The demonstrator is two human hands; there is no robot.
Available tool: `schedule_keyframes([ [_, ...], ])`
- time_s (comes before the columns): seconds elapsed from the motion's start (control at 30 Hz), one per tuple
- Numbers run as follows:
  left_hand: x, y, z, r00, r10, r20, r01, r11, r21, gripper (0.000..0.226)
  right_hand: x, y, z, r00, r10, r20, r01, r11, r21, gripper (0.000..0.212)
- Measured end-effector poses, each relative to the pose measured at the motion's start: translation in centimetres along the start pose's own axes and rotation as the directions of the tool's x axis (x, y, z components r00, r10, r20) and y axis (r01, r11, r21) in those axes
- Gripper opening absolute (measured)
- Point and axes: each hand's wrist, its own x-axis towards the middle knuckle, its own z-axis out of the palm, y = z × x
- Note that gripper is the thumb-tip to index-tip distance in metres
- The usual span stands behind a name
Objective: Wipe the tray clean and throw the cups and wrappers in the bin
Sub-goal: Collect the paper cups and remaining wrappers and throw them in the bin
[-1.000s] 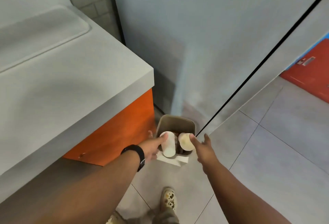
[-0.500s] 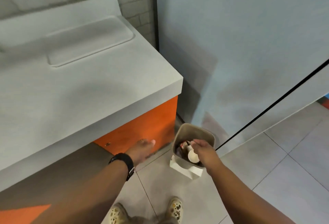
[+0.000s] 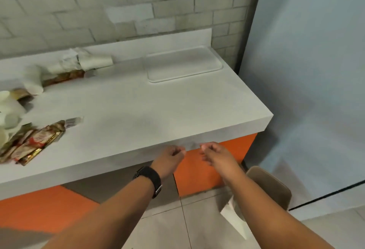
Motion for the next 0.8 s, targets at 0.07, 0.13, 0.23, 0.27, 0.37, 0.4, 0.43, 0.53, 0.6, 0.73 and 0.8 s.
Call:
schedule_keyframes([
  [0.07,-1.1,-0.8,-2.8,0.999,0.002,-0.036,-0.004,0.999,-0.054,0.025,0.0,-1.6,3.1,0.999,-0.028,0.039,0.029,1.0,-0.005,0.009],
  [0.13,-1.8,-1.7,-5.3,0.998,0.004,-0.069,-0.009,0.998,-0.06,0.026,0.1,-3.0,5.8,0.997,-0.056,0.058,0.056,0.998,0.001,0.01],
  [0.23,-3.1,-3.6,-9.5,0.991,0.0,-0.133,-0.012,0.995,-0.094,0.026,0.0,-4.9,10.3,0.989,-0.093,0.118,0.096,0.995,-0.026,0.011],
  [0.27,-3.5,-4.2,-10.9,0.988,-0.002,-0.154,-0.013,0.995,-0.099,0.026,-0.1,-5.5,11.7,0.985,-0.103,0.135,0.107,0.994,-0.024,0.012],
  [0.37,-4.8,-5.7,-14.2,0.978,0.008,-0.207,-0.026,0.996,-0.089,0.028,-0.1,-6.6,15.2,0.977,-0.117,0.177,0.124,0.992,-0.026,0.016],
  [0.4,-5.3,-6.4,-15.6,0.975,0.005,-0.224,-0.024,0.996,-0.08,0.028,-0.1,-7.0,16.7,0.974,-0.118,0.195,0.126,0.992,-0.029,0.018],
  [0.43,-5.7,-7.0,-16.7,0.971,0.003,-0.238,-0.021,0.997,-0.071,0.028,0.0,-7.2,17.9,0.971,-0.117,0.208,0.127,0.991,-0.036,0.019],
  [0.53,-7.1,-9.4,-20.6,0.956,-0.012,-0.293,-0.014,0.996,-0.087,0.027,0.0,-8.0,22.4,0.962,-0.122,0.243,0.137,0.99,-0.044,0.02],
  [0.6,-7.7,-10.7,-22.5,0.946,-0.025,-0.323,-0.005,0.996,-0.093,0.028,0.1,-8.2,24.6,0.958,-0.129,0.257,0.145,0.988,-0.044,0.02],
  [0.73,-8.9,-13.0,-25.7,0.92,-0.052,-0.389,0.016,0.995,-0.095,0.029,0.3,-8.4,28.2,0.948,-0.129,0.291,0.153,0.986,-0.062,0.017],
  [0.8,-9.1,-13.8,-27.2,0.893,-0.041,-0.449,0.006,0.997,-0.08,0.03,0.5,-8.5,29.6,0.943,-0.131,0.304,0.16,0.985,-0.072,0.014],
])
